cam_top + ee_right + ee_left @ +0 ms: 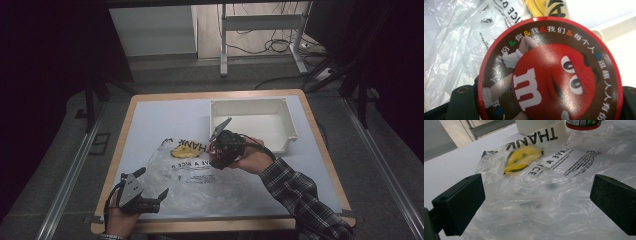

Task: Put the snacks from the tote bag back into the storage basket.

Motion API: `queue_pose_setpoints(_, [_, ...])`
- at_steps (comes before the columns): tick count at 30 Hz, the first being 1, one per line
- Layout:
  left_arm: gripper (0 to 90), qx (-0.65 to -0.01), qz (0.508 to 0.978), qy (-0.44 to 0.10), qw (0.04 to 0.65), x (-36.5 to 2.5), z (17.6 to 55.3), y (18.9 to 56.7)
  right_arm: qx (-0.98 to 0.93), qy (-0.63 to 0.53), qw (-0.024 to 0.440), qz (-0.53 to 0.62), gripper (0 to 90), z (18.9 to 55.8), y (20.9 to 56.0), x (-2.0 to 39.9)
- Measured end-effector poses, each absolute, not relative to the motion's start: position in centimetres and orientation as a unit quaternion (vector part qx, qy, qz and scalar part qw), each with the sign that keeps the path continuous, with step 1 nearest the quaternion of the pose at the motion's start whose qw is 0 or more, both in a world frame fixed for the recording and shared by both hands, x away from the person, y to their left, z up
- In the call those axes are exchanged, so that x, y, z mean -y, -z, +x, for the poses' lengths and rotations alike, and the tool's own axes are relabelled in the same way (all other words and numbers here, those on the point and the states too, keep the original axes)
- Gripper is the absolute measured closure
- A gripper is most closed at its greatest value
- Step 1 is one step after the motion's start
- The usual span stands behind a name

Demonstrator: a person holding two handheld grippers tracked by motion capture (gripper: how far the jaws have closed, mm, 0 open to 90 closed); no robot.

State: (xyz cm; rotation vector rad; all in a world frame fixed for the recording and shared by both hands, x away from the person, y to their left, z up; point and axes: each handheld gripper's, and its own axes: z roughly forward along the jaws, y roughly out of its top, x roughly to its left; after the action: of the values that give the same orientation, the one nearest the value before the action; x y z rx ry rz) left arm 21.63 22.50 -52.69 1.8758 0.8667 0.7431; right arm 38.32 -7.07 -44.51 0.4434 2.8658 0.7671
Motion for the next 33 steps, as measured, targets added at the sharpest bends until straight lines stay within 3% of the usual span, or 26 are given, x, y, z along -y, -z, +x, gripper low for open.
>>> queue_pose_setpoints(33, [0.0, -0.353, 0.76, -0.302, 0.455, -22.5, 21.6, 52.7, -0.939, -0.258, 0.108, 0.2, 25.5, 41.9, 43.0, 11.6])
